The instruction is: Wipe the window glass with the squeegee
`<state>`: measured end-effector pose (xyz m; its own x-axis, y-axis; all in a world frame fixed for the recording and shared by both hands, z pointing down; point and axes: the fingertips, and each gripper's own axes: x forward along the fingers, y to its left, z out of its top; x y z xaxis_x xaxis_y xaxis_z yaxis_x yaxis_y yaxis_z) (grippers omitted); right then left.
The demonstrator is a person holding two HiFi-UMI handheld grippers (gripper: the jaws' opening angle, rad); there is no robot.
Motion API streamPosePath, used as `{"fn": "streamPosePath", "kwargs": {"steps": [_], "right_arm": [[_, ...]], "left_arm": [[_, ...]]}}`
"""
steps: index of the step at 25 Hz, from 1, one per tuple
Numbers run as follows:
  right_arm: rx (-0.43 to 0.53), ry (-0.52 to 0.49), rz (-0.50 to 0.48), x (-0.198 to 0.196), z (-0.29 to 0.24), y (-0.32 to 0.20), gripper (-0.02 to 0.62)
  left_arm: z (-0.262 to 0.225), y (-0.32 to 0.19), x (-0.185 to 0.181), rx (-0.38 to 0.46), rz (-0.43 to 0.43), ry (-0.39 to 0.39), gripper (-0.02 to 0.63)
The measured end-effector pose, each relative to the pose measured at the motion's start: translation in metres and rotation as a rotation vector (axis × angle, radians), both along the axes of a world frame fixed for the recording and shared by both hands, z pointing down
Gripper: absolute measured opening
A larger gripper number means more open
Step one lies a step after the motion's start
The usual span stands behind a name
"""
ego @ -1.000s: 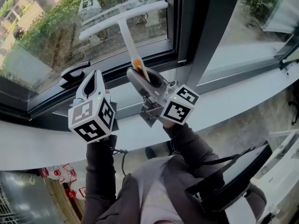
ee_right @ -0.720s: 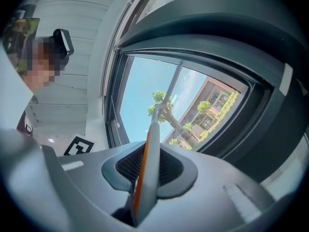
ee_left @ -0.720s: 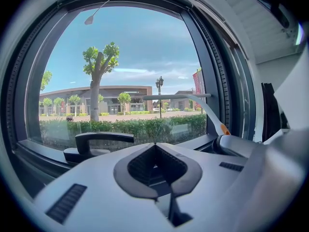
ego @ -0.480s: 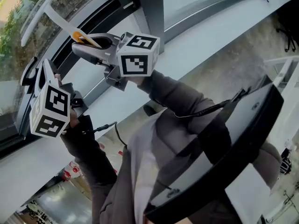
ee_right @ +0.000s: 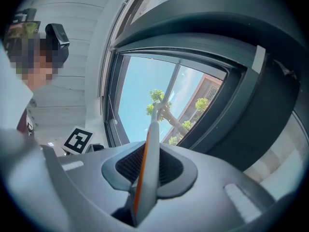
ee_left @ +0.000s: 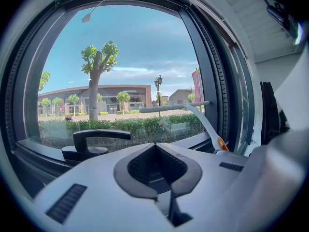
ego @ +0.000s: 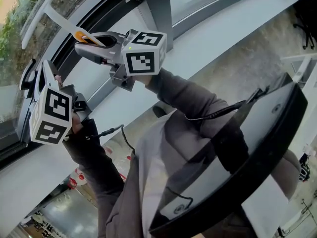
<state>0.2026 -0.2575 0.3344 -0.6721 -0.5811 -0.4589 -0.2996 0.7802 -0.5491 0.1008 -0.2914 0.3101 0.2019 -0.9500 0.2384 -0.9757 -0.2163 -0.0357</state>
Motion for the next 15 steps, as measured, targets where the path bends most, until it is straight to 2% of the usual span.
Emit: {"fn": "streamPosePath", "kwargs": {"steps": [15], "right_arm": [[-0.051,-0.007,-0.011,-0.002,0.016,0.000,0.058]], "left_arm": [[-0.004,-0.006,-0.002,-0.007,-0.003,-0.019,0.002]]}}
